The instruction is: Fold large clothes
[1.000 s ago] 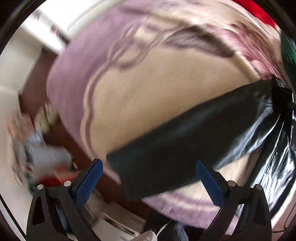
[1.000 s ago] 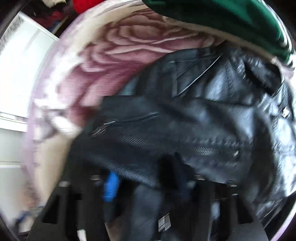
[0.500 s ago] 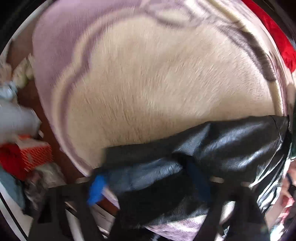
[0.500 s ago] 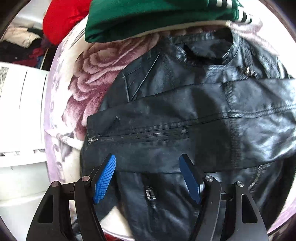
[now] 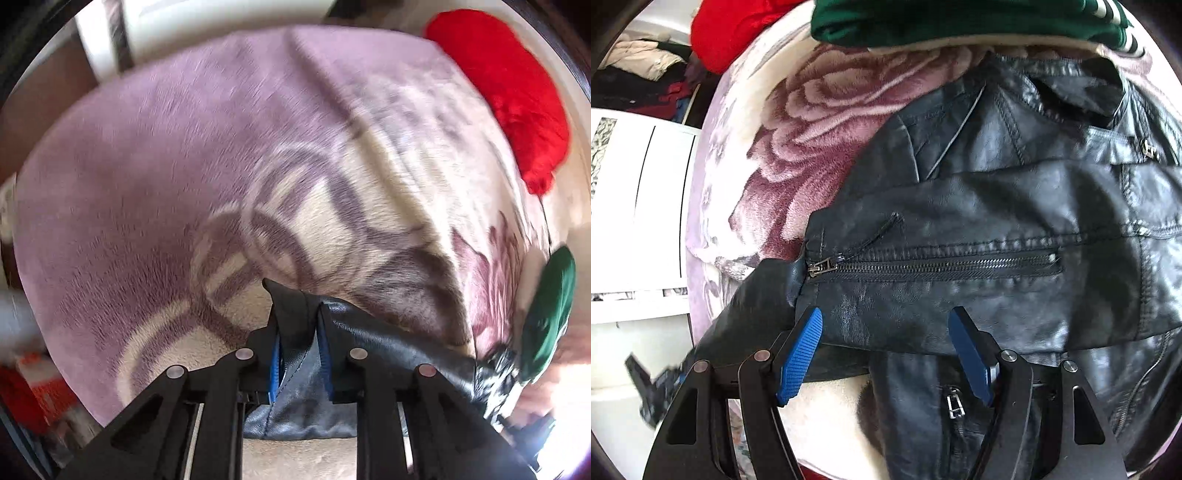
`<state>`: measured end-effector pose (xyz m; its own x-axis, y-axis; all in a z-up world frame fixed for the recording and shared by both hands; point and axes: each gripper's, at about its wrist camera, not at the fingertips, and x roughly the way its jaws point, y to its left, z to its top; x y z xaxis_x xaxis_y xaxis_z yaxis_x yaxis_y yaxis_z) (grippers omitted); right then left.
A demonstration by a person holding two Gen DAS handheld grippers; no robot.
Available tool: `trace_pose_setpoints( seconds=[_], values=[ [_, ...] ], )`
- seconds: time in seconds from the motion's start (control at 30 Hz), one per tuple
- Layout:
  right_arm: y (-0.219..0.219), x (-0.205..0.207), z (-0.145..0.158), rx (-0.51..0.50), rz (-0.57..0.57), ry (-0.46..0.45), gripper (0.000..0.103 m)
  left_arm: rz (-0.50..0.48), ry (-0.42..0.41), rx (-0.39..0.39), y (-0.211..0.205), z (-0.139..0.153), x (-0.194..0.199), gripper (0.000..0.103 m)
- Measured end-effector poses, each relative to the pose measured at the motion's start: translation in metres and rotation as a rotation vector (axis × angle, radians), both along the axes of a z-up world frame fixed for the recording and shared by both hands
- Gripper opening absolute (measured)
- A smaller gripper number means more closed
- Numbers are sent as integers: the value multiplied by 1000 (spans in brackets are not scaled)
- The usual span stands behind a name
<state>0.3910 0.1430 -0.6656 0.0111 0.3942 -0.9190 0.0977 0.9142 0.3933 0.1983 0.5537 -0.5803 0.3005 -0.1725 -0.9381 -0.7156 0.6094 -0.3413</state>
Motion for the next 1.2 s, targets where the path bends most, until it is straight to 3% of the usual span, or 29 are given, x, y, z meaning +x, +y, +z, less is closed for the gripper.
trace_pose_setpoints(
  seconds=[0.07, 0.13, 0.17, 0.2, 0.27, 0.4, 0.5, 0.63, 0.67, 0.7, 0.73, 0.77, 0.87, 0.97, 1.03, 1.13, 1.2],
  values=[
    [-1, -1, -1, -20, -5, 4, 73, 48, -27, -34, 0, 10, -22, 21],
    [-4, -1, 3, -23, -4, -9, 73, 105, -3, -39, -3, 17, -53, 27],
    [-6, -1, 4, -40, 0, -15, 73, 135, 8, -45, -4, 18, -68, 38],
    [-9, 0, 6, -49, 0, -17, 73, 161, 33, -45, -5, 18, -88, 60],
    [-17, 1, 6, -47, -22, -5, 73, 192, 34, -63, -15, 22, -110, 81],
    [-57, -17, 8, -8, -219, 60, 73, 202, 20, -164, -55, 17, -137, 81],
    [-98, -38, 4, -4, -418, 74, 73, 157, -10, -292, -98, -4, -129, 81],
    [-162, -56, -17, 5, -722, 43, 72, 124, -36, -371, -137, -28, -103, 81],
    [-173, -58, -26, 56, -786, 36, 70, 114, -37, -371, -142, -30, -96, 81],
    [-182, -59, -33, 81, -834, 28, 44, 116, -39, -361, -147, -33, -88, 81],
    [-187, -58, -34, 45, -848, 25, 21, 126, -42, -358, -148, -34, -84, 81],
    [-191, -56, -32, 12, -841, 5, 8, 141, -41, -352, -147, -35, -82, 81],
    [-193, -50, -11, -122, -767, -57, 7, 191, -30, -348, -144, -39, -76, 81],
    [-200, -50, -18, -158, -722, 10, 7, 231, -39, -386, -139, -40, -81, 81],
    [-193, -42, -29, -183, -593, 132, 10, 252, -47, -408, -134, -35, -90, 81],
    [-171, -40, -20, -195, -453, 184, 27, 291, -56, -433, -129, -33, -98, 81],
    [-155, -41, -2, -150, -403, 136, 51, 341, -77, -453, -124, -39, -101, 81]
  ],
)
